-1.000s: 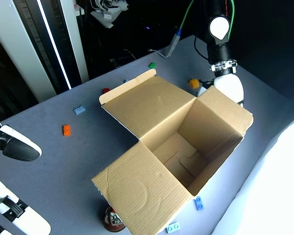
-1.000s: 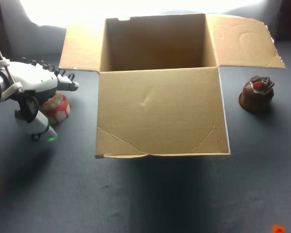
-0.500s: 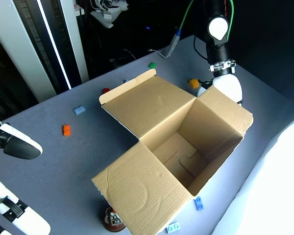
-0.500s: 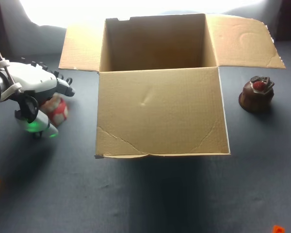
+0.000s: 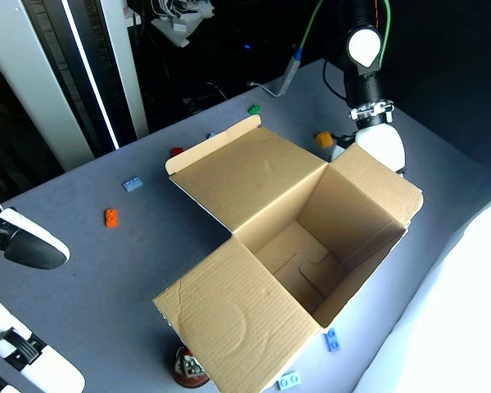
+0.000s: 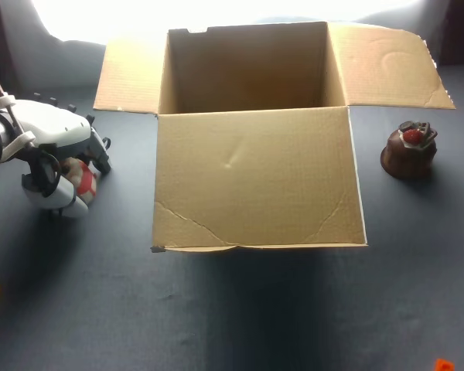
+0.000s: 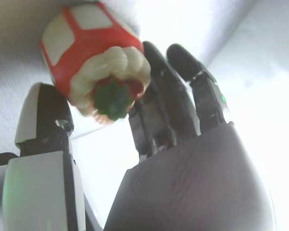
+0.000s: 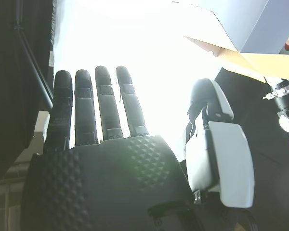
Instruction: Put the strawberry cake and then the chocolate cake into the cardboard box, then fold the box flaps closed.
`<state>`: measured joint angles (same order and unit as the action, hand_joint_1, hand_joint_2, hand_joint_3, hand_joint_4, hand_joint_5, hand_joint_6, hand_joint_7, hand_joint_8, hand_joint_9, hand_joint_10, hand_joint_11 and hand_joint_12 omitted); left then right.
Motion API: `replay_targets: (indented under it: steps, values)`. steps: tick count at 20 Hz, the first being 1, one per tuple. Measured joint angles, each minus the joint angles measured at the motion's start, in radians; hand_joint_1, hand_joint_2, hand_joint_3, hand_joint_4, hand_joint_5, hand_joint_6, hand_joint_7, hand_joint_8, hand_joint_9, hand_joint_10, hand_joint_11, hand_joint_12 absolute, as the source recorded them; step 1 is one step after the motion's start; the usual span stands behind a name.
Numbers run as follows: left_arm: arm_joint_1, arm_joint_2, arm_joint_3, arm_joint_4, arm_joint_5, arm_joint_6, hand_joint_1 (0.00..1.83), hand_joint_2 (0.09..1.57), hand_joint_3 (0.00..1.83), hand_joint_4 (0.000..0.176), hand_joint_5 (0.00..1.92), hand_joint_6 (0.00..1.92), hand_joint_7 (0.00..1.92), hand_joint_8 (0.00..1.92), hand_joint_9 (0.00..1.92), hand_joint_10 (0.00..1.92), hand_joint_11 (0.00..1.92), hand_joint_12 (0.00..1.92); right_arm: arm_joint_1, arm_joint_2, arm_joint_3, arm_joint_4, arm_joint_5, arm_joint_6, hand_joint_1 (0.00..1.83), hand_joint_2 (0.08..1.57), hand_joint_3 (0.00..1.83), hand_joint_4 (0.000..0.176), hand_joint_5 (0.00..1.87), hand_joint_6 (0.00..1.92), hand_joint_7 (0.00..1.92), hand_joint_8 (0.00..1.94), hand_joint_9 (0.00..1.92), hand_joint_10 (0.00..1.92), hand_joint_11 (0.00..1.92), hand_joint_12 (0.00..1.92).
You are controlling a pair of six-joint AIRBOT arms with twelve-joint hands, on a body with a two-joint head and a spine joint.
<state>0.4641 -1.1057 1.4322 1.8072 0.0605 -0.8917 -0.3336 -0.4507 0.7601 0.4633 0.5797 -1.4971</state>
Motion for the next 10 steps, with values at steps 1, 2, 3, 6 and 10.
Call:
replay_targets:
  steps: [1, 2, 3, 6, 10]
  values:
    - [0.0, 0.0, 0.0, -0.006, 0.001, 0.0, 1.04, 1.08, 0.0, 0.0, 0.68, 0.02, 0.33, 1.1, 0.28, 1.36, 0.16, 1.71, 0.0, 0.0, 0.0, 0.0, 0.0, 0.0, 0.02, 1.24, 0.0, 0.0, 0.21, 0.0, 0.17, 0.0, 0.15, 0.0, 0.0, 0.38]
    - [0.0, 0.0, 0.0, -0.007, 0.001, 0.0, 1.04, 1.08, 0.0, 0.0, 0.69, 0.03, 0.34, 1.1, 0.3, 1.37, 0.17, 1.71, 0.0, 0.0, 0.0, 0.0, 0.0, 0.0, 0.01, 1.24, 0.0, 0.0, 0.21, 0.0, 0.18, 0.0, 0.16, 0.01, 0.0, 0.41]
    - [0.0, 0.0, 0.0, -0.009, 0.001, 0.0, 1.07, 1.08, 0.0, 0.0, 0.73, 0.04, 0.38, 1.12, 0.32, 1.38, 0.19, 1.72, 0.0, 0.0, 0.0, 0.0, 0.0, 0.0, 0.02, 1.23, 0.0, 0.0, 0.22, 0.0, 0.19, 0.0, 0.16, 0.01, 0.0, 0.45]
    - [-0.011, 0.0, -0.002, -0.01, 0.002, 0.0, 1.11, 1.09, 0.0, 0.0, 0.8, 0.08, 0.42, 1.17, 0.33, 1.45, 0.18, 1.76, 0.0, 0.0, 0.0, -0.001, 0.0, 0.0, 0.0, 1.23, 0.0, 0.0, 0.22, 0.0, 0.18, 0.0, 0.16, 0.01, 0.0, 0.47]
    - [-0.013, 0.0, -0.002, -0.019, 0.002, 0.0, 1.1, 1.11, 0.0, 0.0, 0.82, 0.12, 0.43, 1.23, 0.34, 1.47, 0.18, 1.77, 0.0, 0.0, 0.0, 0.0, 0.0, 0.0, 0.0, 1.22, 0.0, 0.0, 0.21, 0.0, 0.17, 0.0, 0.15, 0.0, 0.0, 0.43]
